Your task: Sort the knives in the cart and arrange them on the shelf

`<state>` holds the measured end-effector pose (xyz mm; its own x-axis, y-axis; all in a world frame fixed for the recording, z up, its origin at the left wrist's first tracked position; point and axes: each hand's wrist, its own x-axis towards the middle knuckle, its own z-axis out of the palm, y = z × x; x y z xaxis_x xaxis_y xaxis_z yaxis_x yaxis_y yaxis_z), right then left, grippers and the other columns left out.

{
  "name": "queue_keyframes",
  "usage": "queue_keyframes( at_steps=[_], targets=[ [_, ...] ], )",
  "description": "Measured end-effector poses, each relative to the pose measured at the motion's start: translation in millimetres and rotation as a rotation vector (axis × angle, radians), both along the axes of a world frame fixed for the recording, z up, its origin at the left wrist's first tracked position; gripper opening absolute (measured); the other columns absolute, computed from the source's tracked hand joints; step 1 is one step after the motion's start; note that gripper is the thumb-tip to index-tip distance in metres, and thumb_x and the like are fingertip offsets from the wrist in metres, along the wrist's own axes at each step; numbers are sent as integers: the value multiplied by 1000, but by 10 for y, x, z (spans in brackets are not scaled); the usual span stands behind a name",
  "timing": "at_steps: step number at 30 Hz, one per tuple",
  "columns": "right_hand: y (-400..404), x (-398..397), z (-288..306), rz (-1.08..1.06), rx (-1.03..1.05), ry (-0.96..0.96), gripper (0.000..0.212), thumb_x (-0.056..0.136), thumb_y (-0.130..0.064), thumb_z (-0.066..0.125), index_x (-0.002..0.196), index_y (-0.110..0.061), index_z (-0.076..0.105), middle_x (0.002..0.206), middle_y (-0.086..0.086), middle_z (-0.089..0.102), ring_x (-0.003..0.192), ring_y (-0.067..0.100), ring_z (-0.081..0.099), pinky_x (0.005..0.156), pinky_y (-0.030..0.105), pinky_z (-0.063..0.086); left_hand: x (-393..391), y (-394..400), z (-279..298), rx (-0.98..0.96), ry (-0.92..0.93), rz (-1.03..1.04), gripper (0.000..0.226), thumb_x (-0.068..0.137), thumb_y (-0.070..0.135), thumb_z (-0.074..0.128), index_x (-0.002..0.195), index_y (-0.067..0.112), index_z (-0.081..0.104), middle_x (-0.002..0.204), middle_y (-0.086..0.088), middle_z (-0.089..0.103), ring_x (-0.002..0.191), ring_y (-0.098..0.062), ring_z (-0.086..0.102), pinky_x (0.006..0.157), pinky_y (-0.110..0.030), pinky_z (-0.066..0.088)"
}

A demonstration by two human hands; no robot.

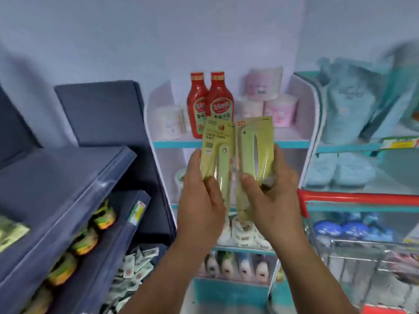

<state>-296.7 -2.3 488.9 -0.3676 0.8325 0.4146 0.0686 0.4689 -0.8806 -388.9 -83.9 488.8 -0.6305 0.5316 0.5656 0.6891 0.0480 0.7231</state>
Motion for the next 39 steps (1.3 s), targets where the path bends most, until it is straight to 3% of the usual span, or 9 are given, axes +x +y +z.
queue_keyframes(
  at_steps=[5,8,13,16,20,26,30,34,39],
  targets=[
    [-572,-887,223,209,79,8,72,84,-35,59,148,-30,26,122,3,48,107,5,42,92,29,42,-642,-721,204,6,84,175,51,98,14,34,146,28,27,134,-4,50,97,-8,56,76,-13,41],
    [-899,-1291,326,281,93,-38,68,85,-29,59,145,-35,26,123,2,39,95,-6,26,84,23,32,-931,-1082,305,5,83,298,48,98,11,37,145,21,33,126,-2,47,100,0,44,73,-2,28],
    [-1251,-1942,422,436,205,-102,64,78,-32,56,138,-25,36,124,7,45,88,-32,24,68,-5,29,-1255,-1571,476,-51,-26,433,50,96,19,39,144,26,26,106,3,38,76,-10,49,72,-23,38],
    [-1449,-2289,502,538,231,-131,60,79,-24,61,135,-25,39,121,8,43,81,-11,26,66,-2,29,-1428,-1774,534,-69,-99,482,48,93,14,40,138,22,28,103,0,34,73,-15,52,76,-34,49],
    [-1596,-2722,508,667,237,-154,62,84,-20,64,138,-32,36,125,1,36,84,-19,40,69,3,33,-1695,-1929,529,-100,-201,549,37,83,-4,37,117,10,37,109,-5,30,79,3,35,79,-29,48],
    [-1528,-3363,370,824,283,-348,54,92,-28,58,141,-34,36,135,-2,32,96,15,50,82,23,38,-2121,-1772,364,-265,-285,745,60,76,-11,47,132,8,35,136,6,4,123,-22,29,103,-24,38],
    [-1434,-3751,227,925,284,-471,50,94,-33,53,142,-32,37,133,1,35,93,18,50,86,29,41,-2366,-1632,284,-449,-361,860,59,80,-8,47,135,7,33,149,-3,-2,126,-26,24,104,-20,29],
    [-1383,-4057,118,986,406,-610,50,97,-38,46,144,-26,36,143,2,31,115,25,52,94,34,41,-2539,-1587,193,-846,-289,988,49,86,13,54,133,6,42,147,-9,21,132,-31,21,109,-32,23],
    [-1361,-4199,27,1074,747,-788,49,102,-35,23,150,-26,21,156,-5,20,140,25,22,111,39,27,-2566,-1628,112,-1179,-221,1005,48,92,19,43,139,9,39,150,-10,33,146,-31,9,114,-49,6]
  ],
)
